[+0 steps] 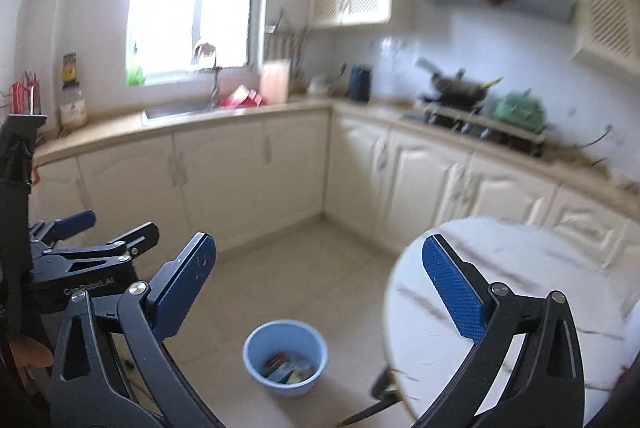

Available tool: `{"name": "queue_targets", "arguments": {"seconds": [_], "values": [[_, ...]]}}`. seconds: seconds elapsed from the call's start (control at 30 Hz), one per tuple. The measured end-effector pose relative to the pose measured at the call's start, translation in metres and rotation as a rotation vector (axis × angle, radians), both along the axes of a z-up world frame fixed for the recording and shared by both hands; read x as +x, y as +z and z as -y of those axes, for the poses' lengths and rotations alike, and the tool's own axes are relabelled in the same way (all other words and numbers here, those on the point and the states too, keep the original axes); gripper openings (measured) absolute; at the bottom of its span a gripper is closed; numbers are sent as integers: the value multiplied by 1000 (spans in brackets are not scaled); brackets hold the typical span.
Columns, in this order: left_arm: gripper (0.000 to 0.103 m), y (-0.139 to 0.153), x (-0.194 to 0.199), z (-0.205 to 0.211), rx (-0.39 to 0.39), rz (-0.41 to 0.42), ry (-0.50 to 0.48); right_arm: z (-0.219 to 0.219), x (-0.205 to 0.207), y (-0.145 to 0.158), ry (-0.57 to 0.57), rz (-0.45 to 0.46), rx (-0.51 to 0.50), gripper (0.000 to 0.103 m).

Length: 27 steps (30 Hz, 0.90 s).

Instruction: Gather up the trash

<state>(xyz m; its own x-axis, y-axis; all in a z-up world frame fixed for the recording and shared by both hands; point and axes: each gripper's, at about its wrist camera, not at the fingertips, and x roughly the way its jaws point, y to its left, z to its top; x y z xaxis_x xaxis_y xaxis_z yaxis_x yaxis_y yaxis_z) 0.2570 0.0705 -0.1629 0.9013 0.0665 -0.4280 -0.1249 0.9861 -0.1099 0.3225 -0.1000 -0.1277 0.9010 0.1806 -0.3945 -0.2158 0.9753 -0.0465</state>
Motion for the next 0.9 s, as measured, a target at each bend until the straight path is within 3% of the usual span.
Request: {"name": "queue_targets", "arguments": {"seconds": [0.3,0.53,0.77,0.9], "values": [[102,-41,-122,66,50,208,-19,37,-87,45,-77,92,24,103],[102,-84,-218,94,118,288,-50,50,-135,64,-108,159,41,103],[102,-93,-274,95,155,344,-79,66,-154,70,-157,183,51,103],[102,-96,-284,90,152,344,-85,70,-160,72,-175,199,46,103]]}}
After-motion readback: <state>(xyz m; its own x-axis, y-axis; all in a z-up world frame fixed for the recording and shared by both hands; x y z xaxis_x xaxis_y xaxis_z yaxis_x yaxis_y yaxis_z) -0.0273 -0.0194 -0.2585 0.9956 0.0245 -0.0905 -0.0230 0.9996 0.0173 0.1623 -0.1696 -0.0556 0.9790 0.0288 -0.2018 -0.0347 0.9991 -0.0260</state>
